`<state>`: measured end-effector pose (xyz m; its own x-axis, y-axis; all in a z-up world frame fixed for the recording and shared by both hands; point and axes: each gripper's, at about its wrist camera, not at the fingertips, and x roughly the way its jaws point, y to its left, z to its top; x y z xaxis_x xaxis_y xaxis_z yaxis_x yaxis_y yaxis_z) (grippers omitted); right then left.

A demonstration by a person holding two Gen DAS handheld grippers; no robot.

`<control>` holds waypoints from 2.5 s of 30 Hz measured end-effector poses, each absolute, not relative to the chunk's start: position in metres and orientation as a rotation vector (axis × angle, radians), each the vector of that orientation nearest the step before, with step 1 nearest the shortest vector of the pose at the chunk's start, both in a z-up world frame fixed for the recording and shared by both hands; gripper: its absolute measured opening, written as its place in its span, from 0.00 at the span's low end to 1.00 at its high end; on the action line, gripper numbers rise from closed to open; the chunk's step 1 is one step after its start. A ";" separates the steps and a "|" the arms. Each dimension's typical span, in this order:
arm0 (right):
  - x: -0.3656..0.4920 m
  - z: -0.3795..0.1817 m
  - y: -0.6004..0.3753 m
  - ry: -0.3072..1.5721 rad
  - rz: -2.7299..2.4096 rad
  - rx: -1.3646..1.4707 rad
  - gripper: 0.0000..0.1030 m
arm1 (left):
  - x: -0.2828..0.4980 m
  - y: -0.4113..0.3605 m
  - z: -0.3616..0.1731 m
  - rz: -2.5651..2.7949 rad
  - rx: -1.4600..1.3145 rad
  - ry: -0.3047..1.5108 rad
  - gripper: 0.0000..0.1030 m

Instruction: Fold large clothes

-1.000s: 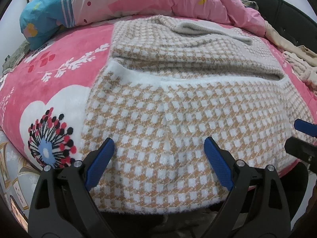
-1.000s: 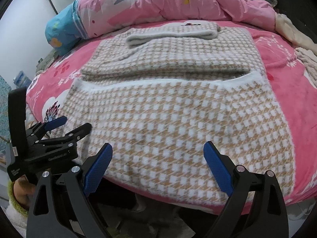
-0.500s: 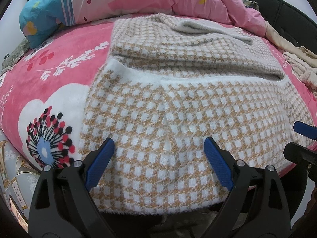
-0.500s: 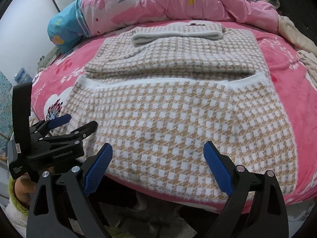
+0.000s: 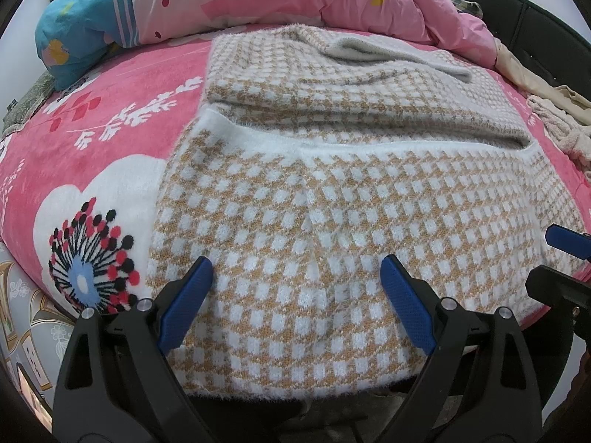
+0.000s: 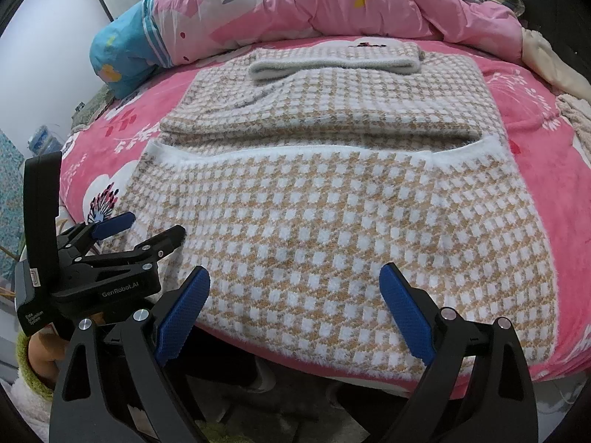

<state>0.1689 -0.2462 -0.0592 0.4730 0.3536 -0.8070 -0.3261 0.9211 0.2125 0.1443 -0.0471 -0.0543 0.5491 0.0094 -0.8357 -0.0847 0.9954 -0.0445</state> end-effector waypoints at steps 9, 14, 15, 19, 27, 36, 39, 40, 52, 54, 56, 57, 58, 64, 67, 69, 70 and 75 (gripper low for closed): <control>0.169 -0.060 -0.246 0.997 0.416 0.031 0.88 | 0.145 -0.047 -0.054 0.055 -0.083 0.989 0.86; 0.169 -0.060 -0.245 0.997 0.415 0.030 0.88 | 0.144 -0.047 -0.054 0.055 -0.082 0.989 0.86; 0.169 -0.060 -0.245 0.997 0.415 0.031 0.88 | 0.145 -0.047 -0.054 0.055 -0.083 0.989 0.86; 0.169 -0.061 -0.245 0.998 0.415 0.032 0.88 | 0.144 -0.047 -0.055 0.055 -0.082 0.989 0.86; 0.170 -0.059 -0.245 0.992 0.424 0.035 0.88 | 0.145 -0.047 -0.055 0.054 -0.082 0.989 0.86; 0.176 -0.070 -0.236 0.997 0.419 -0.007 0.88 | 0.145 -0.047 -0.056 0.055 -0.078 0.990 0.87; 0.177 -0.077 -0.231 1.001 0.399 -0.060 0.88 | 0.145 -0.048 -0.057 0.058 -0.073 0.991 0.87; 0.176 -0.077 -0.231 0.998 0.398 -0.064 0.88 | 0.146 -0.048 -0.057 0.058 -0.072 0.991 0.87; 0.187 -0.083 -0.232 0.978 0.420 -0.064 0.89 | 0.111 -0.030 -0.033 0.027 -0.105 0.789 0.87; 0.187 -0.082 -0.233 0.980 0.431 -0.058 0.89 | 0.097 -0.021 -0.028 0.024 -0.101 0.743 0.87; 0.187 -0.083 -0.234 0.978 0.440 -0.051 0.89 | 0.083 -0.007 -0.025 0.022 -0.113 0.708 0.87; 0.186 -0.083 -0.236 0.975 0.445 -0.052 0.89 | 0.079 -0.002 -0.024 0.019 -0.116 0.698 0.87; 0.185 -0.083 -0.237 0.969 0.450 -0.053 0.89 | 0.075 0.005 -0.023 0.022 -0.116 0.686 0.87; 0.178 -0.086 -0.245 0.962 0.468 -0.043 0.89 | 0.087 0.032 -0.017 0.000 -0.145 0.680 0.73; 0.178 -0.085 -0.246 0.961 0.477 -0.043 0.90 | 0.109 0.043 -0.021 -0.037 -0.221 0.708 0.55; 0.177 -0.085 -0.247 0.959 0.481 -0.044 0.90 | 0.126 0.043 -0.028 -0.056 -0.226 0.745 0.48; 0.178 -0.085 -0.247 0.958 0.482 -0.045 0.90 | 0.133 0.043 -0.032 -0.062 -0.225 0.765 0.44; 0.179 -0.085 -0.247 0.957 0.487 -0.050 0.90 | 0.160 0.044 -0.047 -0.088 -0.254 0.832 0.35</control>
<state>0.1792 -0.2467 -0.0854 0.4765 0.3767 -0.7944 -0.4204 0.8912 0.1704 0.1600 0.0444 -0.0473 0.6719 -0.1766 -0.7193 -0.0219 0.9660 -0.2575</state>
